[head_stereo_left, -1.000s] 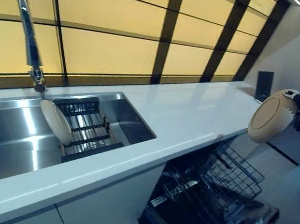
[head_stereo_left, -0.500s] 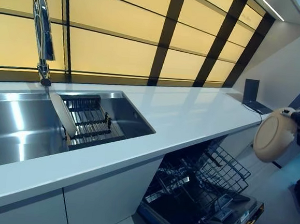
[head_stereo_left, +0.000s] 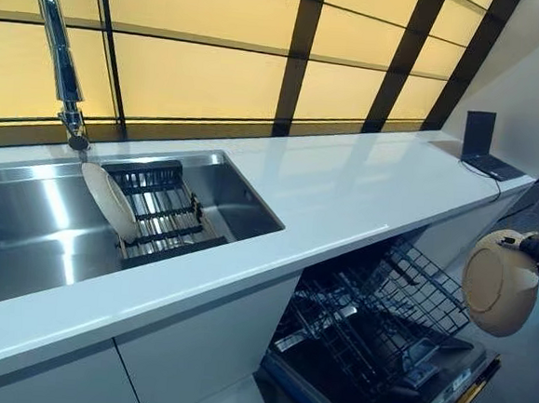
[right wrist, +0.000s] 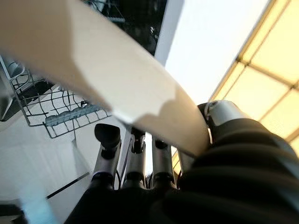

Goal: Take plates into dishwasher

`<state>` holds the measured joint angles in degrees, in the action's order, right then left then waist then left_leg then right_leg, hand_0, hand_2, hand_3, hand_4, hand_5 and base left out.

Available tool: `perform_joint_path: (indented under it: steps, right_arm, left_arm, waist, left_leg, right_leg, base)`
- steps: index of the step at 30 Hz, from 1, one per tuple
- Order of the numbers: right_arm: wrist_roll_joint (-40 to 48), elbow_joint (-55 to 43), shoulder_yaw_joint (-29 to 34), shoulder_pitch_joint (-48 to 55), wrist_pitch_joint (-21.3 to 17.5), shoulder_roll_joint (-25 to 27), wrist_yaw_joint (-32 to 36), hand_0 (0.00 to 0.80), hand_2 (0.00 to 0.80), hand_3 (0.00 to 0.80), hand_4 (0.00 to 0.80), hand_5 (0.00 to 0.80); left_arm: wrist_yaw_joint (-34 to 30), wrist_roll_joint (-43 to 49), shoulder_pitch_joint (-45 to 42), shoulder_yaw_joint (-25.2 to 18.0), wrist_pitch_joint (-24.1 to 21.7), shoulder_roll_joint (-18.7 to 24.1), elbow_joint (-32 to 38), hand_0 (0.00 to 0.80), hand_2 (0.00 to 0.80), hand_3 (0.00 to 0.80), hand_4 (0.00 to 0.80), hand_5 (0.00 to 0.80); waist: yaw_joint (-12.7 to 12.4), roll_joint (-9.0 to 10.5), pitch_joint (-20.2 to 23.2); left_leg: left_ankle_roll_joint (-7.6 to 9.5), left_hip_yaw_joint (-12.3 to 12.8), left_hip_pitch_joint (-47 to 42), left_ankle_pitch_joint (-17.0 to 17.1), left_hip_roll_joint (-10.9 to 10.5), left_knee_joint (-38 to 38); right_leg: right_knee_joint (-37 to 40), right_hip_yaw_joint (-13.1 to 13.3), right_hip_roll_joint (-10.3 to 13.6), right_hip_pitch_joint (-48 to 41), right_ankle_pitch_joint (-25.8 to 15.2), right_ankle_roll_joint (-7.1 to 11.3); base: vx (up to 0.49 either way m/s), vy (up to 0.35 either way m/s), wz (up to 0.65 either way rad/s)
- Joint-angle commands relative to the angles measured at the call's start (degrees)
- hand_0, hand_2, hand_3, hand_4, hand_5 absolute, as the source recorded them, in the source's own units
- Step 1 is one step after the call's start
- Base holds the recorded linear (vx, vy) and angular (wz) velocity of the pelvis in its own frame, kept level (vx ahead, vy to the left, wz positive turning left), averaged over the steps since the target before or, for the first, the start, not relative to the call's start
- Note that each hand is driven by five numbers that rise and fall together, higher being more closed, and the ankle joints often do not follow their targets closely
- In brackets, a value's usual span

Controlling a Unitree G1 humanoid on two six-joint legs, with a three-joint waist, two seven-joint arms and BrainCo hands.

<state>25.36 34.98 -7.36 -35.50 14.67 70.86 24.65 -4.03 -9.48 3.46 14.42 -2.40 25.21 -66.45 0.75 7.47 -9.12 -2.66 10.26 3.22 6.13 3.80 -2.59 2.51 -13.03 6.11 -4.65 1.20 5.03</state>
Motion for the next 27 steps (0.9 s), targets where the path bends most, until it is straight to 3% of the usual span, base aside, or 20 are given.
perform_joint_path:
  steps: [1,6,8,12,14,15,16,17,18,21,27]
  right_arm:
    - [-2.5,-4.7,1.1,-0.6,-7.0,3.0,0.2,0.8,0.8,0.8,0.8,0.8]
    - [-6.4,-8.1,-0.5,-1.4,-10.4,2.5,0.7,0.8,0.8,0.8,0.8,0.8]
    - [-8.3,-8.7,-2.3,-2.7,-12.0,2.5,1.8,0.8,0.8,0.8,0.8,0.8]
    - [-9.7,-9.2,-3.2,-3.6,-12.8,1.5,3.0,0.8,0.8,0.8,0.8,0.8]
    - [-10.5,-9.5,-5.0,-4.6,-13.1,0.4,3.6,0.8,0.8,0.8,0.8,0.8]
    - [-10.7,-9.9,-6.0,-4.9,-13.2,-0.2,4.1,0.8,0.8,0.8,0.8,0.8]
    - [-10.8,-10.3,-6.3,-4.9,-13.0,-0.4,4.7,0.8,0.8,0.8,0.8,0.8]
    - [-10.6,-11.0,-6.2,-4.1,-12.5,-0.2,6.2,0.8,0.8,0.8,0.8,0.8]
    - [-10.8,-11.3,-5.6,-3.0,-12.3,-0.1,6.7,0.8,0.8,0.8,0.8,0.8]
    - [-11.6,-12.1,-3.5,-0.6,-11.3,-1.0,7.5,0.8,0.8,0.8,0.8,0.8]
    - [-13.8,-13.6,-1.7,3.7,-10.7,-3.8,7.3,0.8,0.8,0.8,0.8,0.8]
  left_arm:
    - [-0.3,1.2,1.8,-1.3,-1.9,0.4,0.2,0.0,0.0,0.0,0.0,0.0]
    - [-0.6,-1.9,1.6,-2.4,-1.1,0.5,0.6,0.0,0.0,0.0,0.0,0.0]
    - [-0.9,-5.3,-0.3,-4.7,-0.3,-0.2,1.6,0.0,0.0,0.0,0.0,0.0]
    - [-1.3,-7.1,-2.3,-7.3,1.6,-1.3,2.9,0.0,0.0,0.0,0.0,0.0]
    - [-2.0,-9.0,-2.9,-8.7,2.4,-1.8,2.6,0.0,0.0,0.0,0.0,0.0]
    - [-2.2,-10.2,-3.3,-9.3,3.1,-2.0,2.4,0.0,0.0,0.0,0.0,0.0]
    - [-2.4,-10.5,-3.5,-9.7,3.6,-2.2,2.1,0.0,0.0,0.0,0.0,0.0]
    - [-2.6,-10.0,-3.7,-10.6,4.6,-2.7,1.3,0.0,0.0,0.0,0.0,0.0]
    - [-2.8,-9.3,-3.7,-11.1,4.8,-2.9,0.8,0.0,0.0,0.0,0.0,0.0]
    - [-3.2,-7.2,-3.2,-11.5,5.0,-2.7,0.2,0.0,0.0,0.0,0.0,0.0]
    - [-2.5,-7.7,-2.0,-9.3,3.2,-2.1,1.4,0.0,0.0,0.0,0.0,0.0]
  waist:
    - [-0.8,-0.83,1.4]
    - [-1.4,-1.45,0.9]
    - [-2.9,-1.97,-0.3]
    - [-4.4,-2.53,-1.8]
    - [-4.9,-2.1,-2.3]
    - [-4.9,-1.46,-2.5]
    - [-4.7,-0.78,-2.5]
    - [-3.7,0.36,-2.1]
    - [-3.1,0.38,-1.7]
    - [-1.9,-1.2,-0.6]
    - [-1.9,-2.58,-1.6]
  left_leg:
    - [0.91,-0.9,-1.8,-4.1,-0.6,-1.3]
    - [-0.77,-1.2,0.7,-1.6,0.2,-1.9]
    - [-2.97,-0.8,3.9,2.0,1.9,-1.8]
    - [-4.07,-1.7,6.3,3.9,2.5,-1.0]
    - [-3.05,-4.4,6.1,1.3,1.3,3.6]
    - [-2.01,-5.3,5.5,-1.8,0.4,7.6]
    - [-1.14,-5.0,5.0,-4.5,-0.2,11.0]
    - [0.22,-3.6,3.5,-9.4,-0.7,16.1]
    - [0.58,-3.4,1.1,-10.9,-0.9,15.6]
    - [-0.14,-3.0,-4.7,-8.5,-0.6,5.8]
    - [-0.37,-4.5,-3.8,-5.6,-2.0,-0.2]
  right_leg:
    - [-6.9,0.5,-4.0,2.3,3.5,-1.24]
    - [-6.1,0.1,-5.5,1.4,4.2,-2.16]
    - [-4.5,-0.4,-6.9,-0.2,4.1,-2.92]
    - [-2.6,-0.7,-7.3,-1.5,2.8,-3.07]
    - [-2.6,-0.8,-6.2,-1.0,2.2,-3.27]
    - [-2.9,-1.0,-5.1,-0.6,2.0,-3.38]
    - [-3.1,-1.4,-4.0,-0.1,1.7,-3.46]
    - [-3.6,-2.4,-2.2,0.7,1.1,-3.47]
    - [-4.2,-2.9,-1.8,1.4,1.0,-3.21]
    - [-4.9,-4.2,-2.9,2.3,1.2,-2.44]
    - [-3.6,-4.6,-3.1,3.7,0.0,-1.39]
  base:
    - [-0.075,-0.083,0.01]
    - [-0.08,-0.153,0.04]
    - [-0.06,-0.17,0.2]
    - [-0.079,-0.101,0.06]
    - [-0.1,-0.039,0.02]
    - [-0.086,-0.001,0.0]
    - [-0.067,0.013,0.02]
    - [0.0,0.0,0.0]
    - [0.017,0.052,0.15]
    - [0.025,0.029,0.52]
    - [-0.063,-0.02,0.27]
